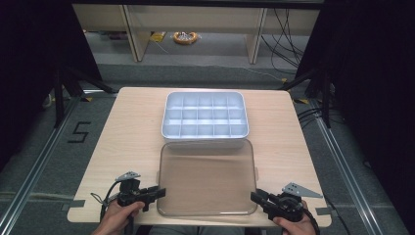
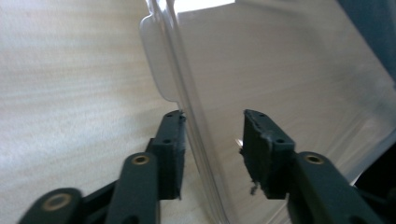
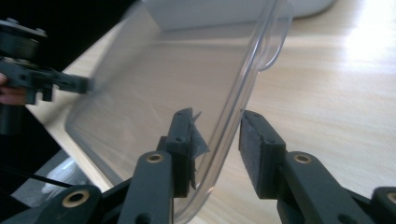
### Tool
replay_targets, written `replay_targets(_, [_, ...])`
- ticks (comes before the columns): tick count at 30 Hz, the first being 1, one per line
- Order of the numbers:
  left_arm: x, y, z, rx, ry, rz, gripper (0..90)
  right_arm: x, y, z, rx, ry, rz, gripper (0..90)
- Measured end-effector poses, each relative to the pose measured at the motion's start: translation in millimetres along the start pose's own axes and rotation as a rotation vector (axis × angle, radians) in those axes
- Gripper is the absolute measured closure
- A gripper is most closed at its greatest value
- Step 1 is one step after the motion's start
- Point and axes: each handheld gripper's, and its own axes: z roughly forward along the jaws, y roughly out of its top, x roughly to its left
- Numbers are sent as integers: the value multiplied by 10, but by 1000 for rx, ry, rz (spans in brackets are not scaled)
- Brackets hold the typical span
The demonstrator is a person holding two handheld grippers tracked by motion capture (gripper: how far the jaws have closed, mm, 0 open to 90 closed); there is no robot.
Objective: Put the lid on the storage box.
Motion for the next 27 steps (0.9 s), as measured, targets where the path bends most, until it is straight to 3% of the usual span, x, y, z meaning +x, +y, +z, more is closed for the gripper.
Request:
replay_targets(3, [-4, 9, -23, -27, -4, 5, 651, -29, 0, 10, 2, -26, -44, 685])
replay_targets(4, [-13, 14, -30, -38, -4, 7, 658, -23, 0, 11, 4, -27, -36, 688])
replay_targets(5, [-17, 17, -45, -42, -5, 14, 667, 0, 3, 7, 18, -21, 1, 691])
replay_targets(6, [-32, 25, -67, -51, -2, 33, 678, 3, 3, 25, 29, -41, 10, 691])
replay_targets(9, [-70, 33, -79, -65, 6, 54, 679, -11, 9, 39, 24, -44, -7, 691])
replay_targets(10, [-87, 44, -89, -70, 10, 75, 681, -12, 7, 41, 23, -70, -18, 691])
replay_targets(12, [-104, 50, -95, -74, 13, 75, 690, -2, 20, 30, 37, -95, -14, 691])
replay_targets(15, [-129, 61, -103, -76, 13, 98, 690, -8, 31, 41, 10, -69, -9, 691])
replay_targets(16, [-139, 74, -105, -77, 16, 98, 690, -9, 40, 36, 20, -101, -15, 691])
replay_targets(17, [-144, 78, -101, -87, 15, 97, 690, -9, 51, 48, -2, -86, -6, 689])
replay_targets(19, [-159, 103, -116, -86, 16, 116, 687, -13, 73, 42, 15, -113, -13, 684])
replay_targets(20, [-166, 116, -124, -88, 15, 116, 688, 20, 75, 55, 7, -102, 31, 683])
replay_targets(21, [-169, 129, -125, -94, 13, 119, 687, -11, 90, 52, 1, -117, -14, 682])
replay_targets(22, [-169, 151, -134, -91, 13, 126, 688, 6, 112, 59, -16, -108, -1, 680])
replay_targets(24, [-175, 189, -131, -101, 18, 124, 687, 25, 137, 44, 7, -120, 10, 680])
replay_targets(25, [-177, 216, -131, -101, 23, 128, 687, 6, 177, 65, -19, -130, -31, 678])
replay_targets(26, [-181, 230, -127, -109, 30, 131, 687, 6, 177, 65, -19, -130, -31, 678])
replay_targets(27, [-180, 259, -123, -113, 31, 133, 687, 34, 191, 64, -8, -121, 4, 677])
